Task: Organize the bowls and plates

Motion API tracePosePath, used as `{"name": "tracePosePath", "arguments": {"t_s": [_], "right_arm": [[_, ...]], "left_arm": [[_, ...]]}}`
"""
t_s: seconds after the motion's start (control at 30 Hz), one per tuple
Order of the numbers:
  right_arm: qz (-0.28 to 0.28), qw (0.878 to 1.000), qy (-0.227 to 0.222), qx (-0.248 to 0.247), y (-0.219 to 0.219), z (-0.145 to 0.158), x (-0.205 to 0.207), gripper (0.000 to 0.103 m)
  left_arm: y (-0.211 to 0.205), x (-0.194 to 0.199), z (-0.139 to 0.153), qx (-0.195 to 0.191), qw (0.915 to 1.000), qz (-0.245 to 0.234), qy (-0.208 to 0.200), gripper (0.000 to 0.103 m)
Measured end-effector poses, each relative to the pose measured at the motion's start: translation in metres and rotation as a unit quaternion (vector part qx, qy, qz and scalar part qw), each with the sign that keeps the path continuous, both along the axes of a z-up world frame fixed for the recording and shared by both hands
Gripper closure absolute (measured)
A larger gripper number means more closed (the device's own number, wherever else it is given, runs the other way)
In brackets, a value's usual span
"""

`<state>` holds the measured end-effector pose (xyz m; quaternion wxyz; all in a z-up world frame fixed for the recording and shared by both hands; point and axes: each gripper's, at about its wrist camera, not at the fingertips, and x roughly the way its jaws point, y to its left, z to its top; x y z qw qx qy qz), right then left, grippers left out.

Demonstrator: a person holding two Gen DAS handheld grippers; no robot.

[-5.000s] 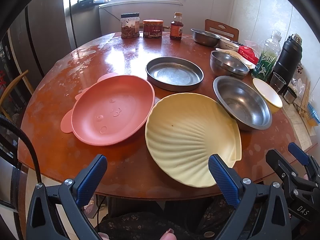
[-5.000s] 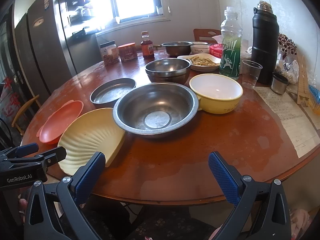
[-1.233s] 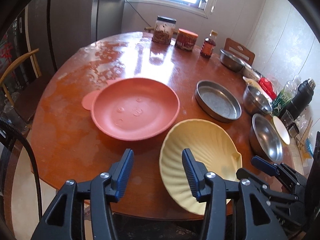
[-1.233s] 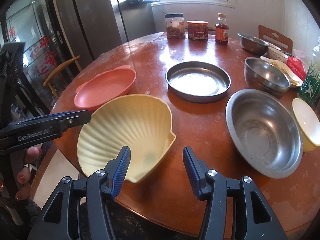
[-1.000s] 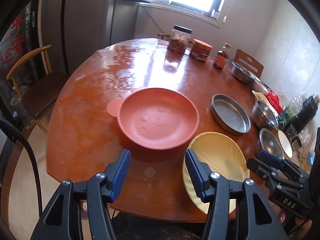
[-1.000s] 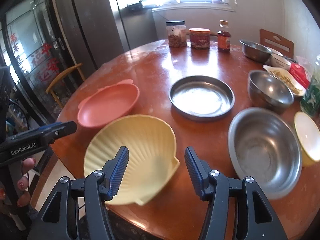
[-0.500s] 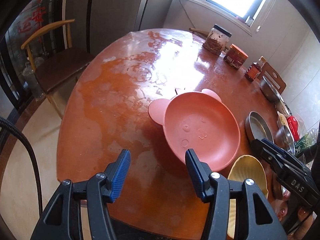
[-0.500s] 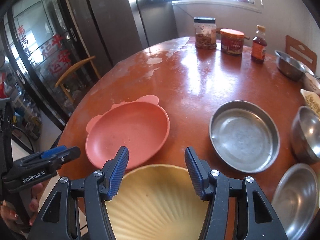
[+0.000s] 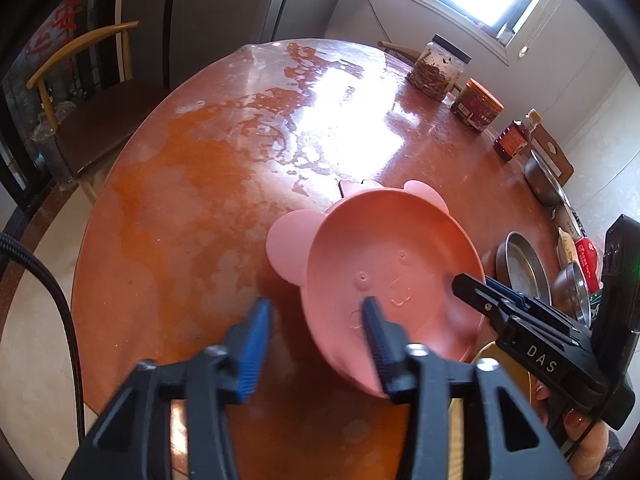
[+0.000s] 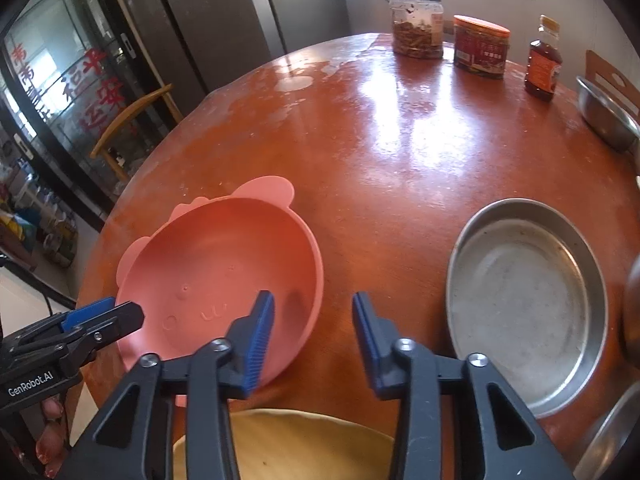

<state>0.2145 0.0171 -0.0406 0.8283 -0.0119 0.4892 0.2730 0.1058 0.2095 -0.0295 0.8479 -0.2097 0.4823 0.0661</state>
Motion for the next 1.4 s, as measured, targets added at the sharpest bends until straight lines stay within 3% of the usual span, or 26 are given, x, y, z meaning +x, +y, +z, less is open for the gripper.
{"name": "tracePosePath", "arguments": {"t_s": [0.07, 0.47, 0.93, 1.4], "right_arm": [[0.004, 1.0, -0.005, 0.0, 0.002, 0.001, -0.002, 0.076], [0.003, 0.999, -0.045, 0.009, 0.002, 0.021, -0.015, 0.076], [-0.019, 0.995, -0.093, 0.035, -0.034, 0.061, -0.049, 0.076], [-0.044, 0.993, -0.104, 0.024, -0.084, 0.06, -0.098, 0.076]], "left_arm": [[-0.003, 0.003, 0.001, 0.003, 1.0, -0.005, -0.001, 0.073], [-0.014, 0.0, 0.03, 0.043, 0.9983, -0.006, -0.039, 0.074], [-0.043, -0.026, 0.063, 0.056, 0.9947, -0.04, -0.076, 0.074], [-0.091, -0.059, 0.059, 0.069, 0.9896, -0.099, -0.079, 0.074]]}}
